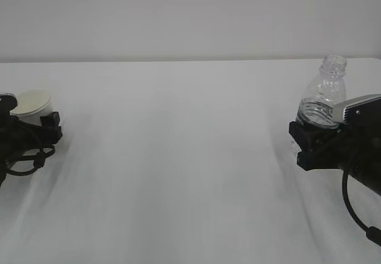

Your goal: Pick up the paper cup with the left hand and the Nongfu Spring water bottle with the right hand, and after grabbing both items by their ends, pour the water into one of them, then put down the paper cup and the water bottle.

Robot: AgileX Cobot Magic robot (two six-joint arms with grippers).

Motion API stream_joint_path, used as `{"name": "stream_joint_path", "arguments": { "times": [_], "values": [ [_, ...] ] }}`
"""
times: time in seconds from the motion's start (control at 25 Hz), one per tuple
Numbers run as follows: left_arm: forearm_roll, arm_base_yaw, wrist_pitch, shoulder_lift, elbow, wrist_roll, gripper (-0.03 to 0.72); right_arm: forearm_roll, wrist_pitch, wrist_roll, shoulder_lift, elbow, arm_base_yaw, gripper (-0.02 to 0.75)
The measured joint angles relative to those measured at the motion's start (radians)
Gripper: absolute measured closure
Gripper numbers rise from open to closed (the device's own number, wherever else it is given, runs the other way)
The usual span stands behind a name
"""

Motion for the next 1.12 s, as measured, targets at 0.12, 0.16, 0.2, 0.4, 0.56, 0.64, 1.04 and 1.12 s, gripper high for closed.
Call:
{"name": "stream_joint_path", "arguments": {
  "times": [0.12,0.16,0.2,0.4,0.56,0.64,1.04,1.12],
  "values": [
    [0.000,0.000,0.000,0.000,0.000,0.000,0.027,0.000,0.000,0.000,0.000,0.000,0.000,0.309],
    [0.000,0.000,0.000,0.000,0.000,0.000,0.041,0.000,0.000,0.000,0.000,0.000,0.000,0.309],
    [0.000,0.000,0.000,0.000,0.000,0.000,0.061,0.000,0.000,0.000,0.000,0.000,0.000,0.309],
    [0.014,0.000,0.000,0.000,0.000,0.000,0.147,0.000,0.000,0.000,0.000,0.000,0.000,0.309],
    [0.027,0.000,-0.001,0.000,0.000,0.000,0.197,0.000,0.000,0.000,0.000,0.000,0.000,0.309],
    [0.033,0.000,-0.002,0.000,0.000,0.000,0.218,0.000,0.000,0.000,0.000,0.000,0.000,0.309],
    [0.122,0.000,-0.002,0.000,0.000,0.000,0.238,0.000,0.000,0.000,0.000,0.000,0.000,0.309],
    [0.156,0.000,-0.002,0.000,0.000,0.000,0.239,0.000,0.000,0.000,0.000,0.000,0.000,0.309]
  ]
}}
